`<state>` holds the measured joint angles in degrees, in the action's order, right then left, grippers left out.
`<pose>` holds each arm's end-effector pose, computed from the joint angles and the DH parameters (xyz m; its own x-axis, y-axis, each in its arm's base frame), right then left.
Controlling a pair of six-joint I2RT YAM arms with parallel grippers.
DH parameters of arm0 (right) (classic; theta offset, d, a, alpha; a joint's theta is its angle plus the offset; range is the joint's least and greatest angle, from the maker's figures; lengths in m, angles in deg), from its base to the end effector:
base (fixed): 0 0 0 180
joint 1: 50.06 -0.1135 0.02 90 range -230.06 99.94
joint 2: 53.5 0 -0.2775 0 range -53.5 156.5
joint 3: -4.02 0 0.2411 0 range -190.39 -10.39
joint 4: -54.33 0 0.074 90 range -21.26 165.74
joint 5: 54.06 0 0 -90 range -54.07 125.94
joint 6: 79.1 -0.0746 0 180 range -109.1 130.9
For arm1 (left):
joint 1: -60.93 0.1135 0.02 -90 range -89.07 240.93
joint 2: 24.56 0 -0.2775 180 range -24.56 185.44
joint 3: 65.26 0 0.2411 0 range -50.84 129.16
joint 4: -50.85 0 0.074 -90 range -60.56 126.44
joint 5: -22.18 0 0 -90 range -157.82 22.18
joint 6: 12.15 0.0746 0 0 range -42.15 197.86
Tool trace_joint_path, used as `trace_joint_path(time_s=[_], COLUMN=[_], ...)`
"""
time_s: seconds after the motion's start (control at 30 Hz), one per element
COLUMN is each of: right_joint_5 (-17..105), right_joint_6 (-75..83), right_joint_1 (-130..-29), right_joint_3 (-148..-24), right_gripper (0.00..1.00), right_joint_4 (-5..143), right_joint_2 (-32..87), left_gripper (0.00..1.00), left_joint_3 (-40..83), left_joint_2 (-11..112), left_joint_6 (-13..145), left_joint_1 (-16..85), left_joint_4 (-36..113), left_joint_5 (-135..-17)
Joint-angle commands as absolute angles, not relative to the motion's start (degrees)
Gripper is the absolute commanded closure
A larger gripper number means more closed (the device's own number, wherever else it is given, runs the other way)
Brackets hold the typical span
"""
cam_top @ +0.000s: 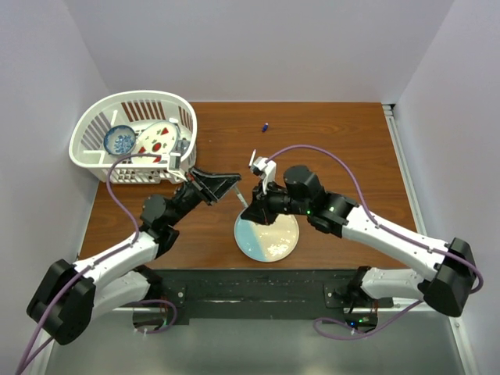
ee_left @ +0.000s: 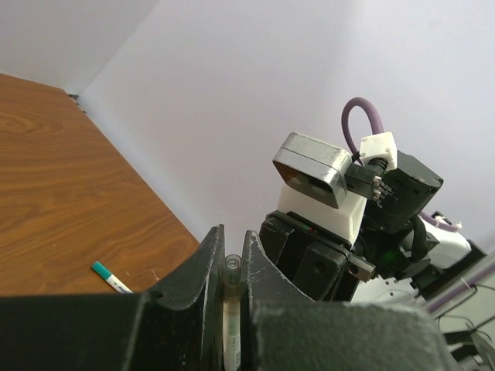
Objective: Insert the pens into the pen caps
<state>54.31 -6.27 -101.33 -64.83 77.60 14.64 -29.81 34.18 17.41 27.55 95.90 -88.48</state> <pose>0.1640 0.2421 0.3185 -0.5016 -0.1777 -0.8466 -0.8105 0.4387 0.3881 0.1784 -0.1491 0.3087 -0.5331 -0.6234 -0.5720 0.6582 0.1191 -0.7433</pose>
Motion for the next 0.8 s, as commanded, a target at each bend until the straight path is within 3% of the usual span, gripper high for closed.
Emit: trace_joint_path(time_s=[0.0, 0.3, 0.37, 0.47, 0.53, 0.6, 0.63, 0.67, 0.77], right_joint_5=[45.42, 51.66, 52.19, 52.99, 53.16, 53.51, 53.6, 53.6, 51.15], right_joint_6=[-6.07, -6.94, -7.99, -9.48, -10.28, -10.46, -10.46, -10.37, -10.81], right_joint_1=[-94.89, -94.62, -94.71, -94.71, -94.71, -94.71, -94.71, -94.71, -94.71], right_joint_3=[-77.7, -78.25, -76.32, -69.21, -62.62, -57.36, -56.02, -54.96, -51.8], right_gripper=[1.0, 1.0, 1.0, 1.0, 0.95, 1.0, 1.0, 1.0, 1.0], right_joint_4=[51.25, 48.34, 49.49, 51.15, 51.34, 52.39, 53.26, 55.88, 61.85], right_joint_2=[15.58, 18.84, 18.14, 14.98, 11.57, 9.18, 7.08, 5.76, 1.11], left_gripper=[1.0, 1.0, 1.0, 1.0, 1.0, 1.0, 0.92, 0.71, 0.52], left_joint_3=[-34.58, -32.75, -30.12, -20.02, -12.98, -8.42, -7.44, -5.42, -2.34], left_joint_2=[37.22, 39.7, 37.68, 35.83, 35.65, 36.17, 36.52, 37.83, 40.21], left_joint_6=[14.93, 13.34, 16.04, 24.99, 29.75, 30.92, 30.75, 30.57, 30.83], left_joint_1=[22.88, 20.15, 20.85, 22.52, 23.83, 24.63, 25.42, 25.77, 26.65], left_joint_4=[90.13, 94.46, 89.38, 69.45, 58.0, 53.34, 52.7, 52.26, 50.42], left_joint_5=[-107.37, -106.06, -105.18, -99.75, -96.66, -93.93, -94.01, -94.88, -96.82])
